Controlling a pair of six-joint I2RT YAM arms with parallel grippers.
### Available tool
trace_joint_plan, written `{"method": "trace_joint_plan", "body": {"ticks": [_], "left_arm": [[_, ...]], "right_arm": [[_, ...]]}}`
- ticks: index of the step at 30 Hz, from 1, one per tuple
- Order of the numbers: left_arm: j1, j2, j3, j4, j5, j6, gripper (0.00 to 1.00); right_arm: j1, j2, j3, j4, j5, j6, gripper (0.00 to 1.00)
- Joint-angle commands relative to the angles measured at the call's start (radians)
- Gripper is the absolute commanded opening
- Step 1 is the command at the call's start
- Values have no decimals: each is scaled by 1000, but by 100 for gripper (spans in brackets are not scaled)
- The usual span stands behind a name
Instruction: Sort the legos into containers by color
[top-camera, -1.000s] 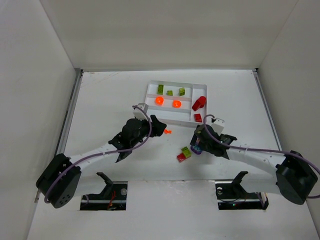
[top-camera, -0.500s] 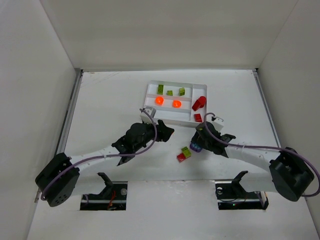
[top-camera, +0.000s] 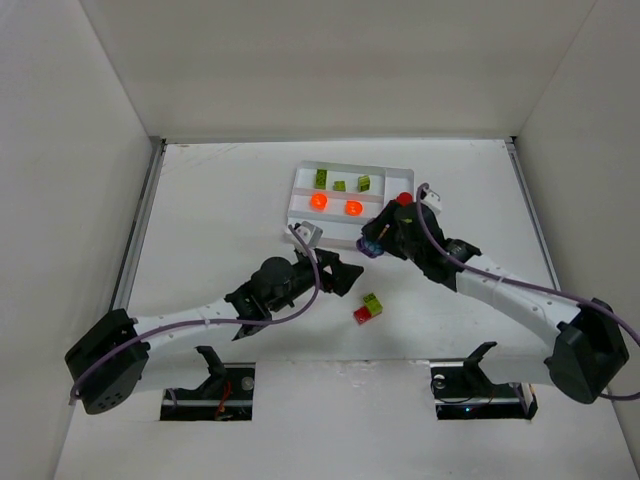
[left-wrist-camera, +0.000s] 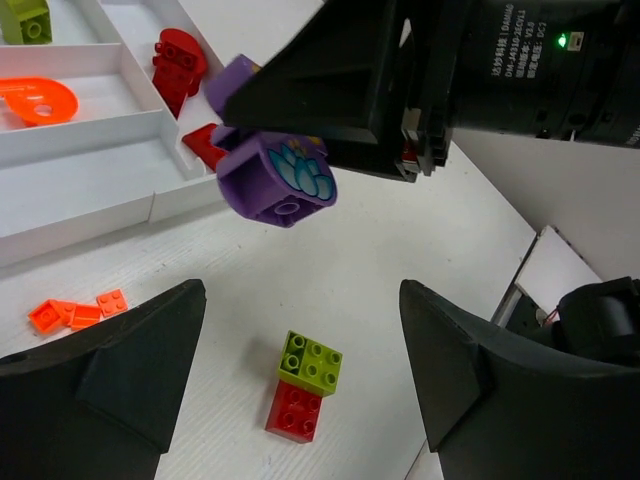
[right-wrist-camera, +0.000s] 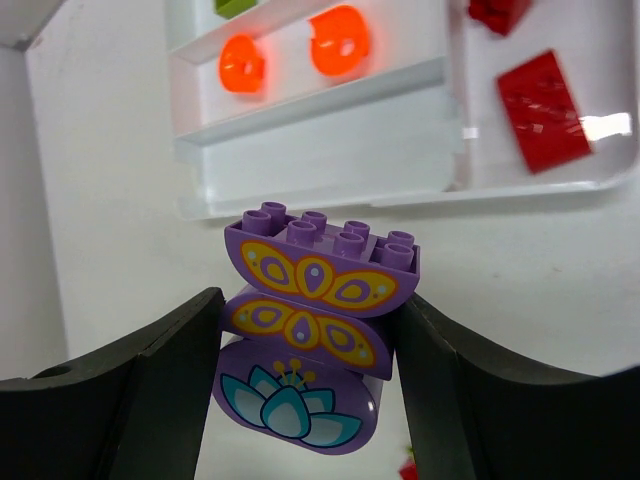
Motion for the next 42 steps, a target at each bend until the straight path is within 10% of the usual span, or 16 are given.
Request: {"method": "trace_joint_plan", "body": {"ticks": [1, 42], "left_arm": [[-4, -10, -12, 88, -20, 24, 77], [74, 8, -113, 232, -225, -79, 72]], "right_arm": [[22, 58, 79, 84, -85, 13, 55], [174, 163, 74, 332, -149, 184, 56]]}}
